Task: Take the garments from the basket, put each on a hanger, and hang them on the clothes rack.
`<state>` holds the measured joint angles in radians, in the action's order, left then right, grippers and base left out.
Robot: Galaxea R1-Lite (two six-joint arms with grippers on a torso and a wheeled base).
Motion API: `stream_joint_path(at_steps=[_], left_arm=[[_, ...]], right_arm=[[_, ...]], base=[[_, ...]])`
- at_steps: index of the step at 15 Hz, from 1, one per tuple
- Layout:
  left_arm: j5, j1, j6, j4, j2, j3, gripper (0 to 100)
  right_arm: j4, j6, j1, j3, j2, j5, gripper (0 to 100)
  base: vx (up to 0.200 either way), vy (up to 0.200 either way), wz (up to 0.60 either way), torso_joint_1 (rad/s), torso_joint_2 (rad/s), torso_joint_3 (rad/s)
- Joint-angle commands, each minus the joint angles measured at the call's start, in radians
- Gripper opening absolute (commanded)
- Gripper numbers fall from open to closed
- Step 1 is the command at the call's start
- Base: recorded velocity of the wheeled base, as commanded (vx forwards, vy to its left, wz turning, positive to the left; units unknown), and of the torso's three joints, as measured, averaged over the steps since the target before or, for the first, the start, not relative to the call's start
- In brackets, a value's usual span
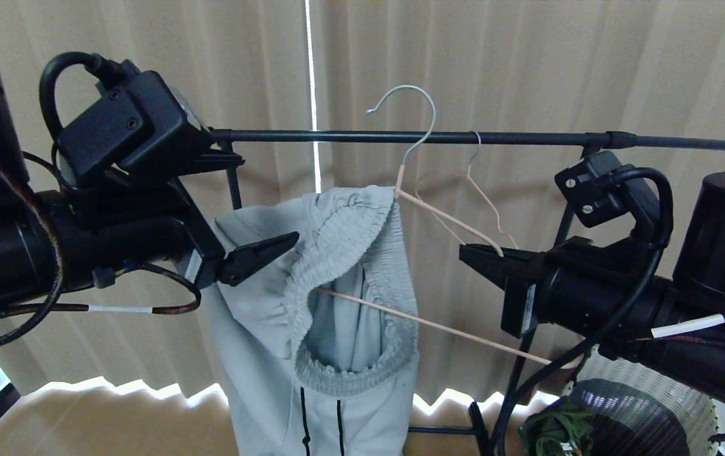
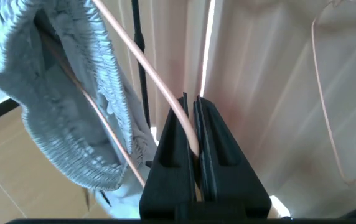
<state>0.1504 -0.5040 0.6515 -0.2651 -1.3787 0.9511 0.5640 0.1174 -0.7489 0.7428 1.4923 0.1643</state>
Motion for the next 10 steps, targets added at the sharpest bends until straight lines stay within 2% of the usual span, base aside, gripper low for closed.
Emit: stream_joint_path(at_steps=[1,6,10], left_arm=[[0.003,0.007,0.005,0.0,-0.045,0.025,100],[0.0,0.001,0.022,-0.031,-0.132,0.035,100],[0.001,0.002,0.022,-0.048,-0.141,0.029,100]], right_arm=[[0.002,-0.001,0.0,0.007,-0.001,-0.002,0],[0.002,-0.019,-0.001,-0.002,-0.011,-0.069,0],[0.002,-0.035,-0.012,-0.003,-0.014,-0.106,0]], base=[[0.0,0.0,0.0,0.0,0.0,0.0],[0.0,0.0,0.0,0.0,0.0,0.0],[0.0,0.0,0.0,0.0,0.0,0.0]])
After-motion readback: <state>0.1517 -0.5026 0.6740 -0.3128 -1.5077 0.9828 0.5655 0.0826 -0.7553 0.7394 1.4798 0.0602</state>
